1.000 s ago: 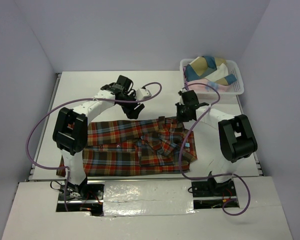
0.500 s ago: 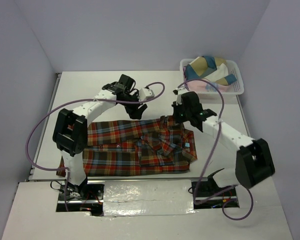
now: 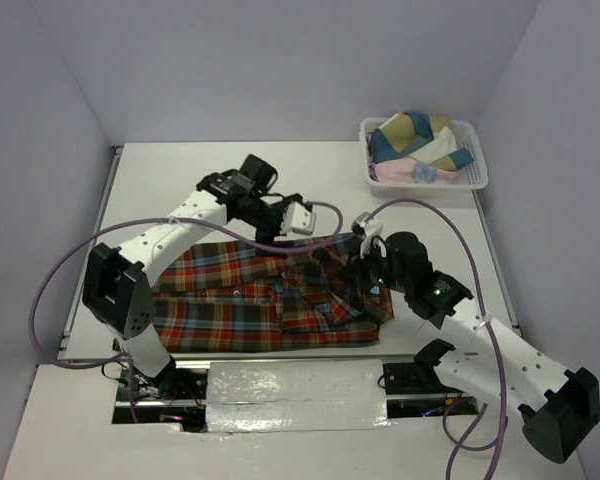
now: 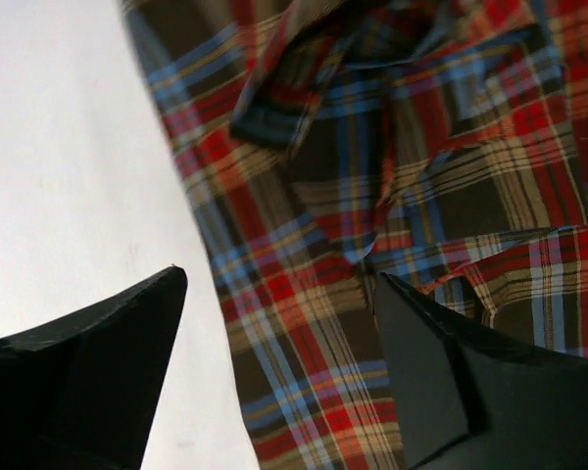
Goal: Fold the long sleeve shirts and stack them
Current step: Fold the shirt
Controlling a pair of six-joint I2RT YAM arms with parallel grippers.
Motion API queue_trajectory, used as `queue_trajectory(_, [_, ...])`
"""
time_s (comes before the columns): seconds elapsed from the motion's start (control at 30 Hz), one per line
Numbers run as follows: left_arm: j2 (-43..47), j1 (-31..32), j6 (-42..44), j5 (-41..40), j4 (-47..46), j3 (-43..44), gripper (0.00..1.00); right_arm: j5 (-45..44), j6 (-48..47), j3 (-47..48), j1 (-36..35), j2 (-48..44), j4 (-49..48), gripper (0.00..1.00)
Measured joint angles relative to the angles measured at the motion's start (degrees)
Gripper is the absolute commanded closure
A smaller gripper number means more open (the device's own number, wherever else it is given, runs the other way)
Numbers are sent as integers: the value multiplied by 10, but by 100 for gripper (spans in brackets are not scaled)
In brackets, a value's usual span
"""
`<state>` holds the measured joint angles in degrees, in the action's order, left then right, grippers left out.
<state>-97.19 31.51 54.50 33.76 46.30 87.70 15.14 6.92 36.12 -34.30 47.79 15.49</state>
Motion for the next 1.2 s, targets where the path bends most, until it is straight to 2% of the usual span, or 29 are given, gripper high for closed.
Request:
queue_trajectory(0.03, [1,17,19,-2,4,-5,1,1,5,-12,-5,-12,1,100])
queue_trajectory(0.23, [21,98,68,3,-28,-53,1,-9,23,-43,-18,-55,5,100])
queue_trajectory(0.43, [24,118,68,20,-96,-67,1,-23,24,-43,-19,-63,5,100])
queue_trajectory(0.67, [-25,134,48,20,-184,-75,1,-27,24,-43,-19,-69,5,100])
queue_trajectory(0.87, [-62,137,33,33,-205,-75,1,-27,24,-43,-19,-70,5,100])
queue_trajectory(0.93, [-68,142,20,36,-215,-75,9,-27,24,-43,-19,-70,5,100])
queue_trajectory(0.97, [-71,144,9,37,-224,-75,29,-27,24,-43,-19,-70,5,100])
queue_trajectory(1.03, [-78,146,-6,41,-235,-75,51,-28,26,-43,-19,-70,5,100])
queue_trajectory(1.07, [-82,147,-14,41,-239,-74,75,-30,26,-43,-19,-72,5,100])
queue_trajectory(1.13, [-87,147,-25,41,-240,-72,100,-29,26,-43,-19,-73,5,100])
queue_trajectory(1.2, [-88,147,-30,39,-233,-65,100,-31,26,-43,-19,-73,5,99])
